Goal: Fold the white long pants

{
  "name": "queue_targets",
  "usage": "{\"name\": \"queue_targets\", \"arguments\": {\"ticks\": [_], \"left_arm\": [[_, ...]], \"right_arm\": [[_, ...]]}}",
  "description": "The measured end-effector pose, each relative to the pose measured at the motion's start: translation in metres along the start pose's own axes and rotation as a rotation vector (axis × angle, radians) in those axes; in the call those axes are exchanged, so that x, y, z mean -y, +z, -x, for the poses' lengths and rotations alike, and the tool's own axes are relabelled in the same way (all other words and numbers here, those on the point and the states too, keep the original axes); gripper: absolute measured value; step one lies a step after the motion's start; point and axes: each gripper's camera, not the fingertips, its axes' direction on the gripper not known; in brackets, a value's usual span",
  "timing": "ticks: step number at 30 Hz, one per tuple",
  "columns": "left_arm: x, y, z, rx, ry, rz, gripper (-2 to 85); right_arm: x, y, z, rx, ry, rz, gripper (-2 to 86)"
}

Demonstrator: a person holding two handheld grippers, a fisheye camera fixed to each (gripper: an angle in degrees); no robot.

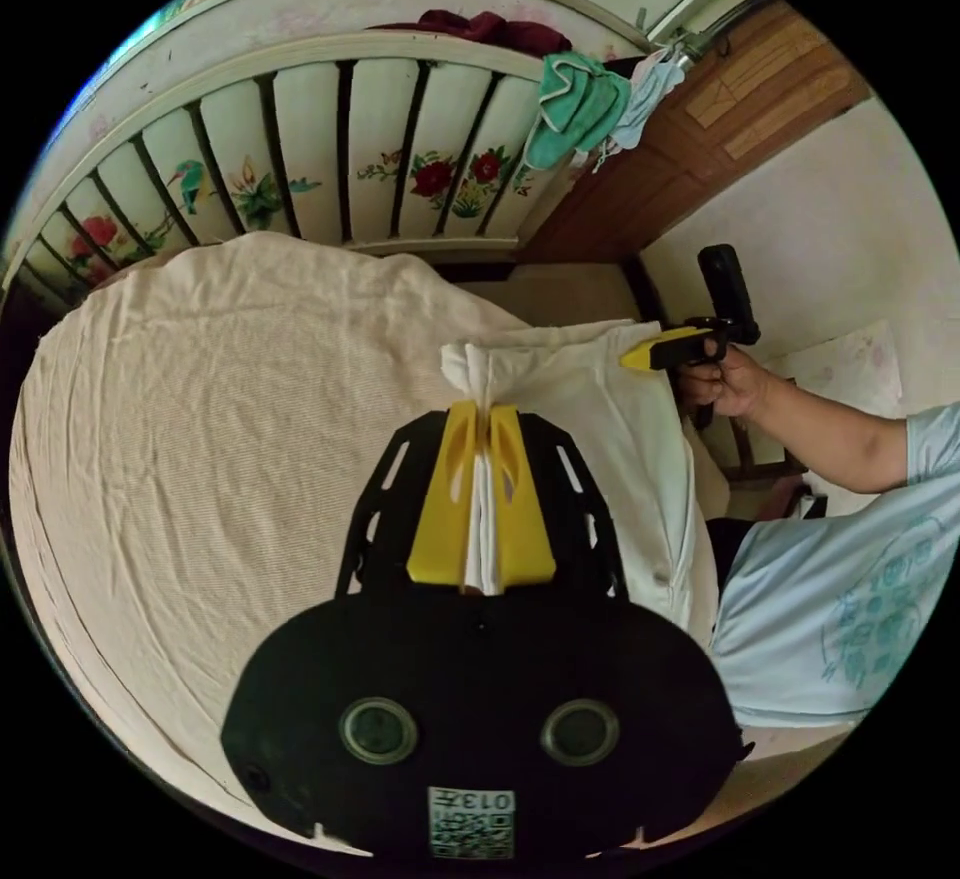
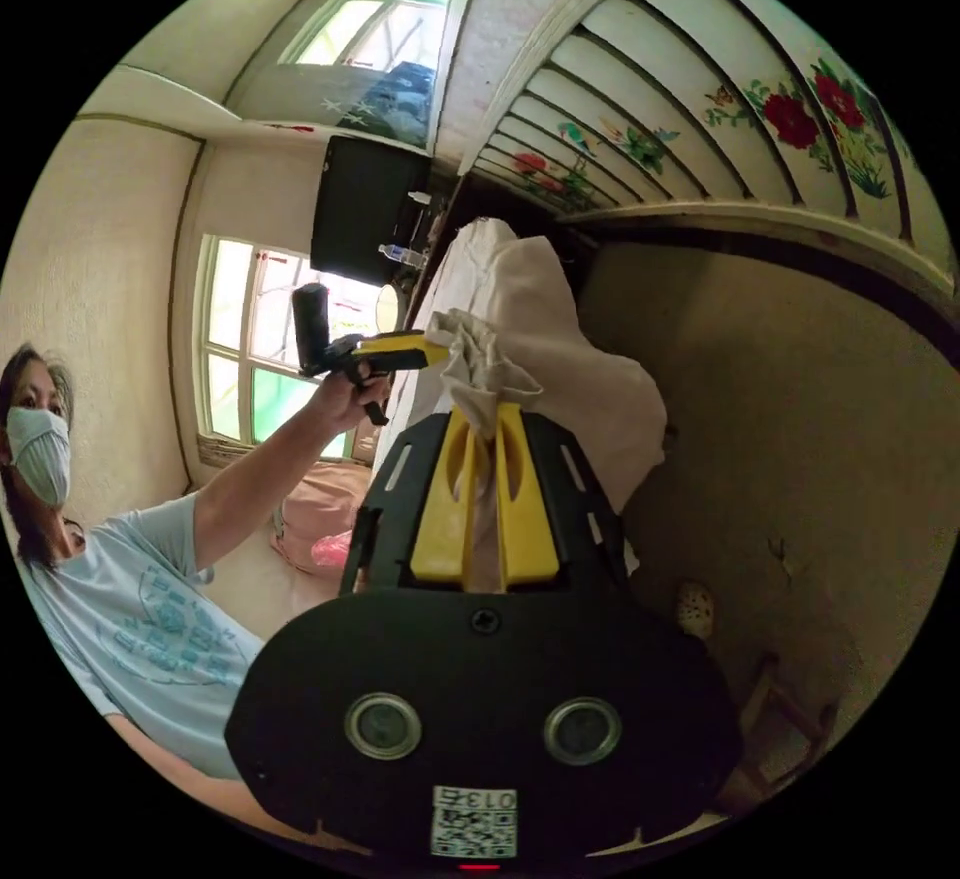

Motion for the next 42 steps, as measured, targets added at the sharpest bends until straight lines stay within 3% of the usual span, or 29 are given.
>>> {"name": "queue_targets", "arguments": {"ticks": [10, 15, 22, 28, 33, 36, 39, 42], "left_arm": [[-0.068, -0.085, -0.013, -0.051, 0.115, -0.299, 0.5], [-0.181, -0.162, -0.063, 0.052, 0.167, -0.513, 0.6], [-0.348, -0.191, -0.130, 0.275, 0.020, -0.522, 0.7], [-0.453, -0.148, -0.150, 0.271, -0.219, -0.446, 0.9], [-0.511, -0.084, -0.134, 0.271, -0.540, -0.228, 1.2], [-0.535, -0.085, -0.152, 0.358, -0.633, -0.169, 1.2], [-0.545, -0.109, -0.182, 0.469, -0.659, -0.226, 1.6], [-0.514, -0.115, -0.204, 0.457, -0.601, -0.287, 3.0]], "right_arm": [[-0.017, -0.032, 0.130, -0.125, -0.405, 0.031, 2.4], [-0.049, -0.022, 0.238, -0.082, -0.700, 0.126, 2.5], [-0.183, 0.075, 0.381, -0.066, -1.169, 0.375, 2.7], [-0.308, 0.181, 0.402, -0.118, -1.374, 0.566, 3.5], [-0.346, 0.257, 0.390, -0.202, -1.407, 0.821, 8.0], [-0.324, 0.247, 0.414, -0.088, -1.317, 0.909, 9.8], [-0.261, 0.211, 0.434, -0.035, -1.182, 0.834, 9.9], [-0.185, 0.185, 0.420, -0.276, -1.071, 0.615, 9.6]]}}
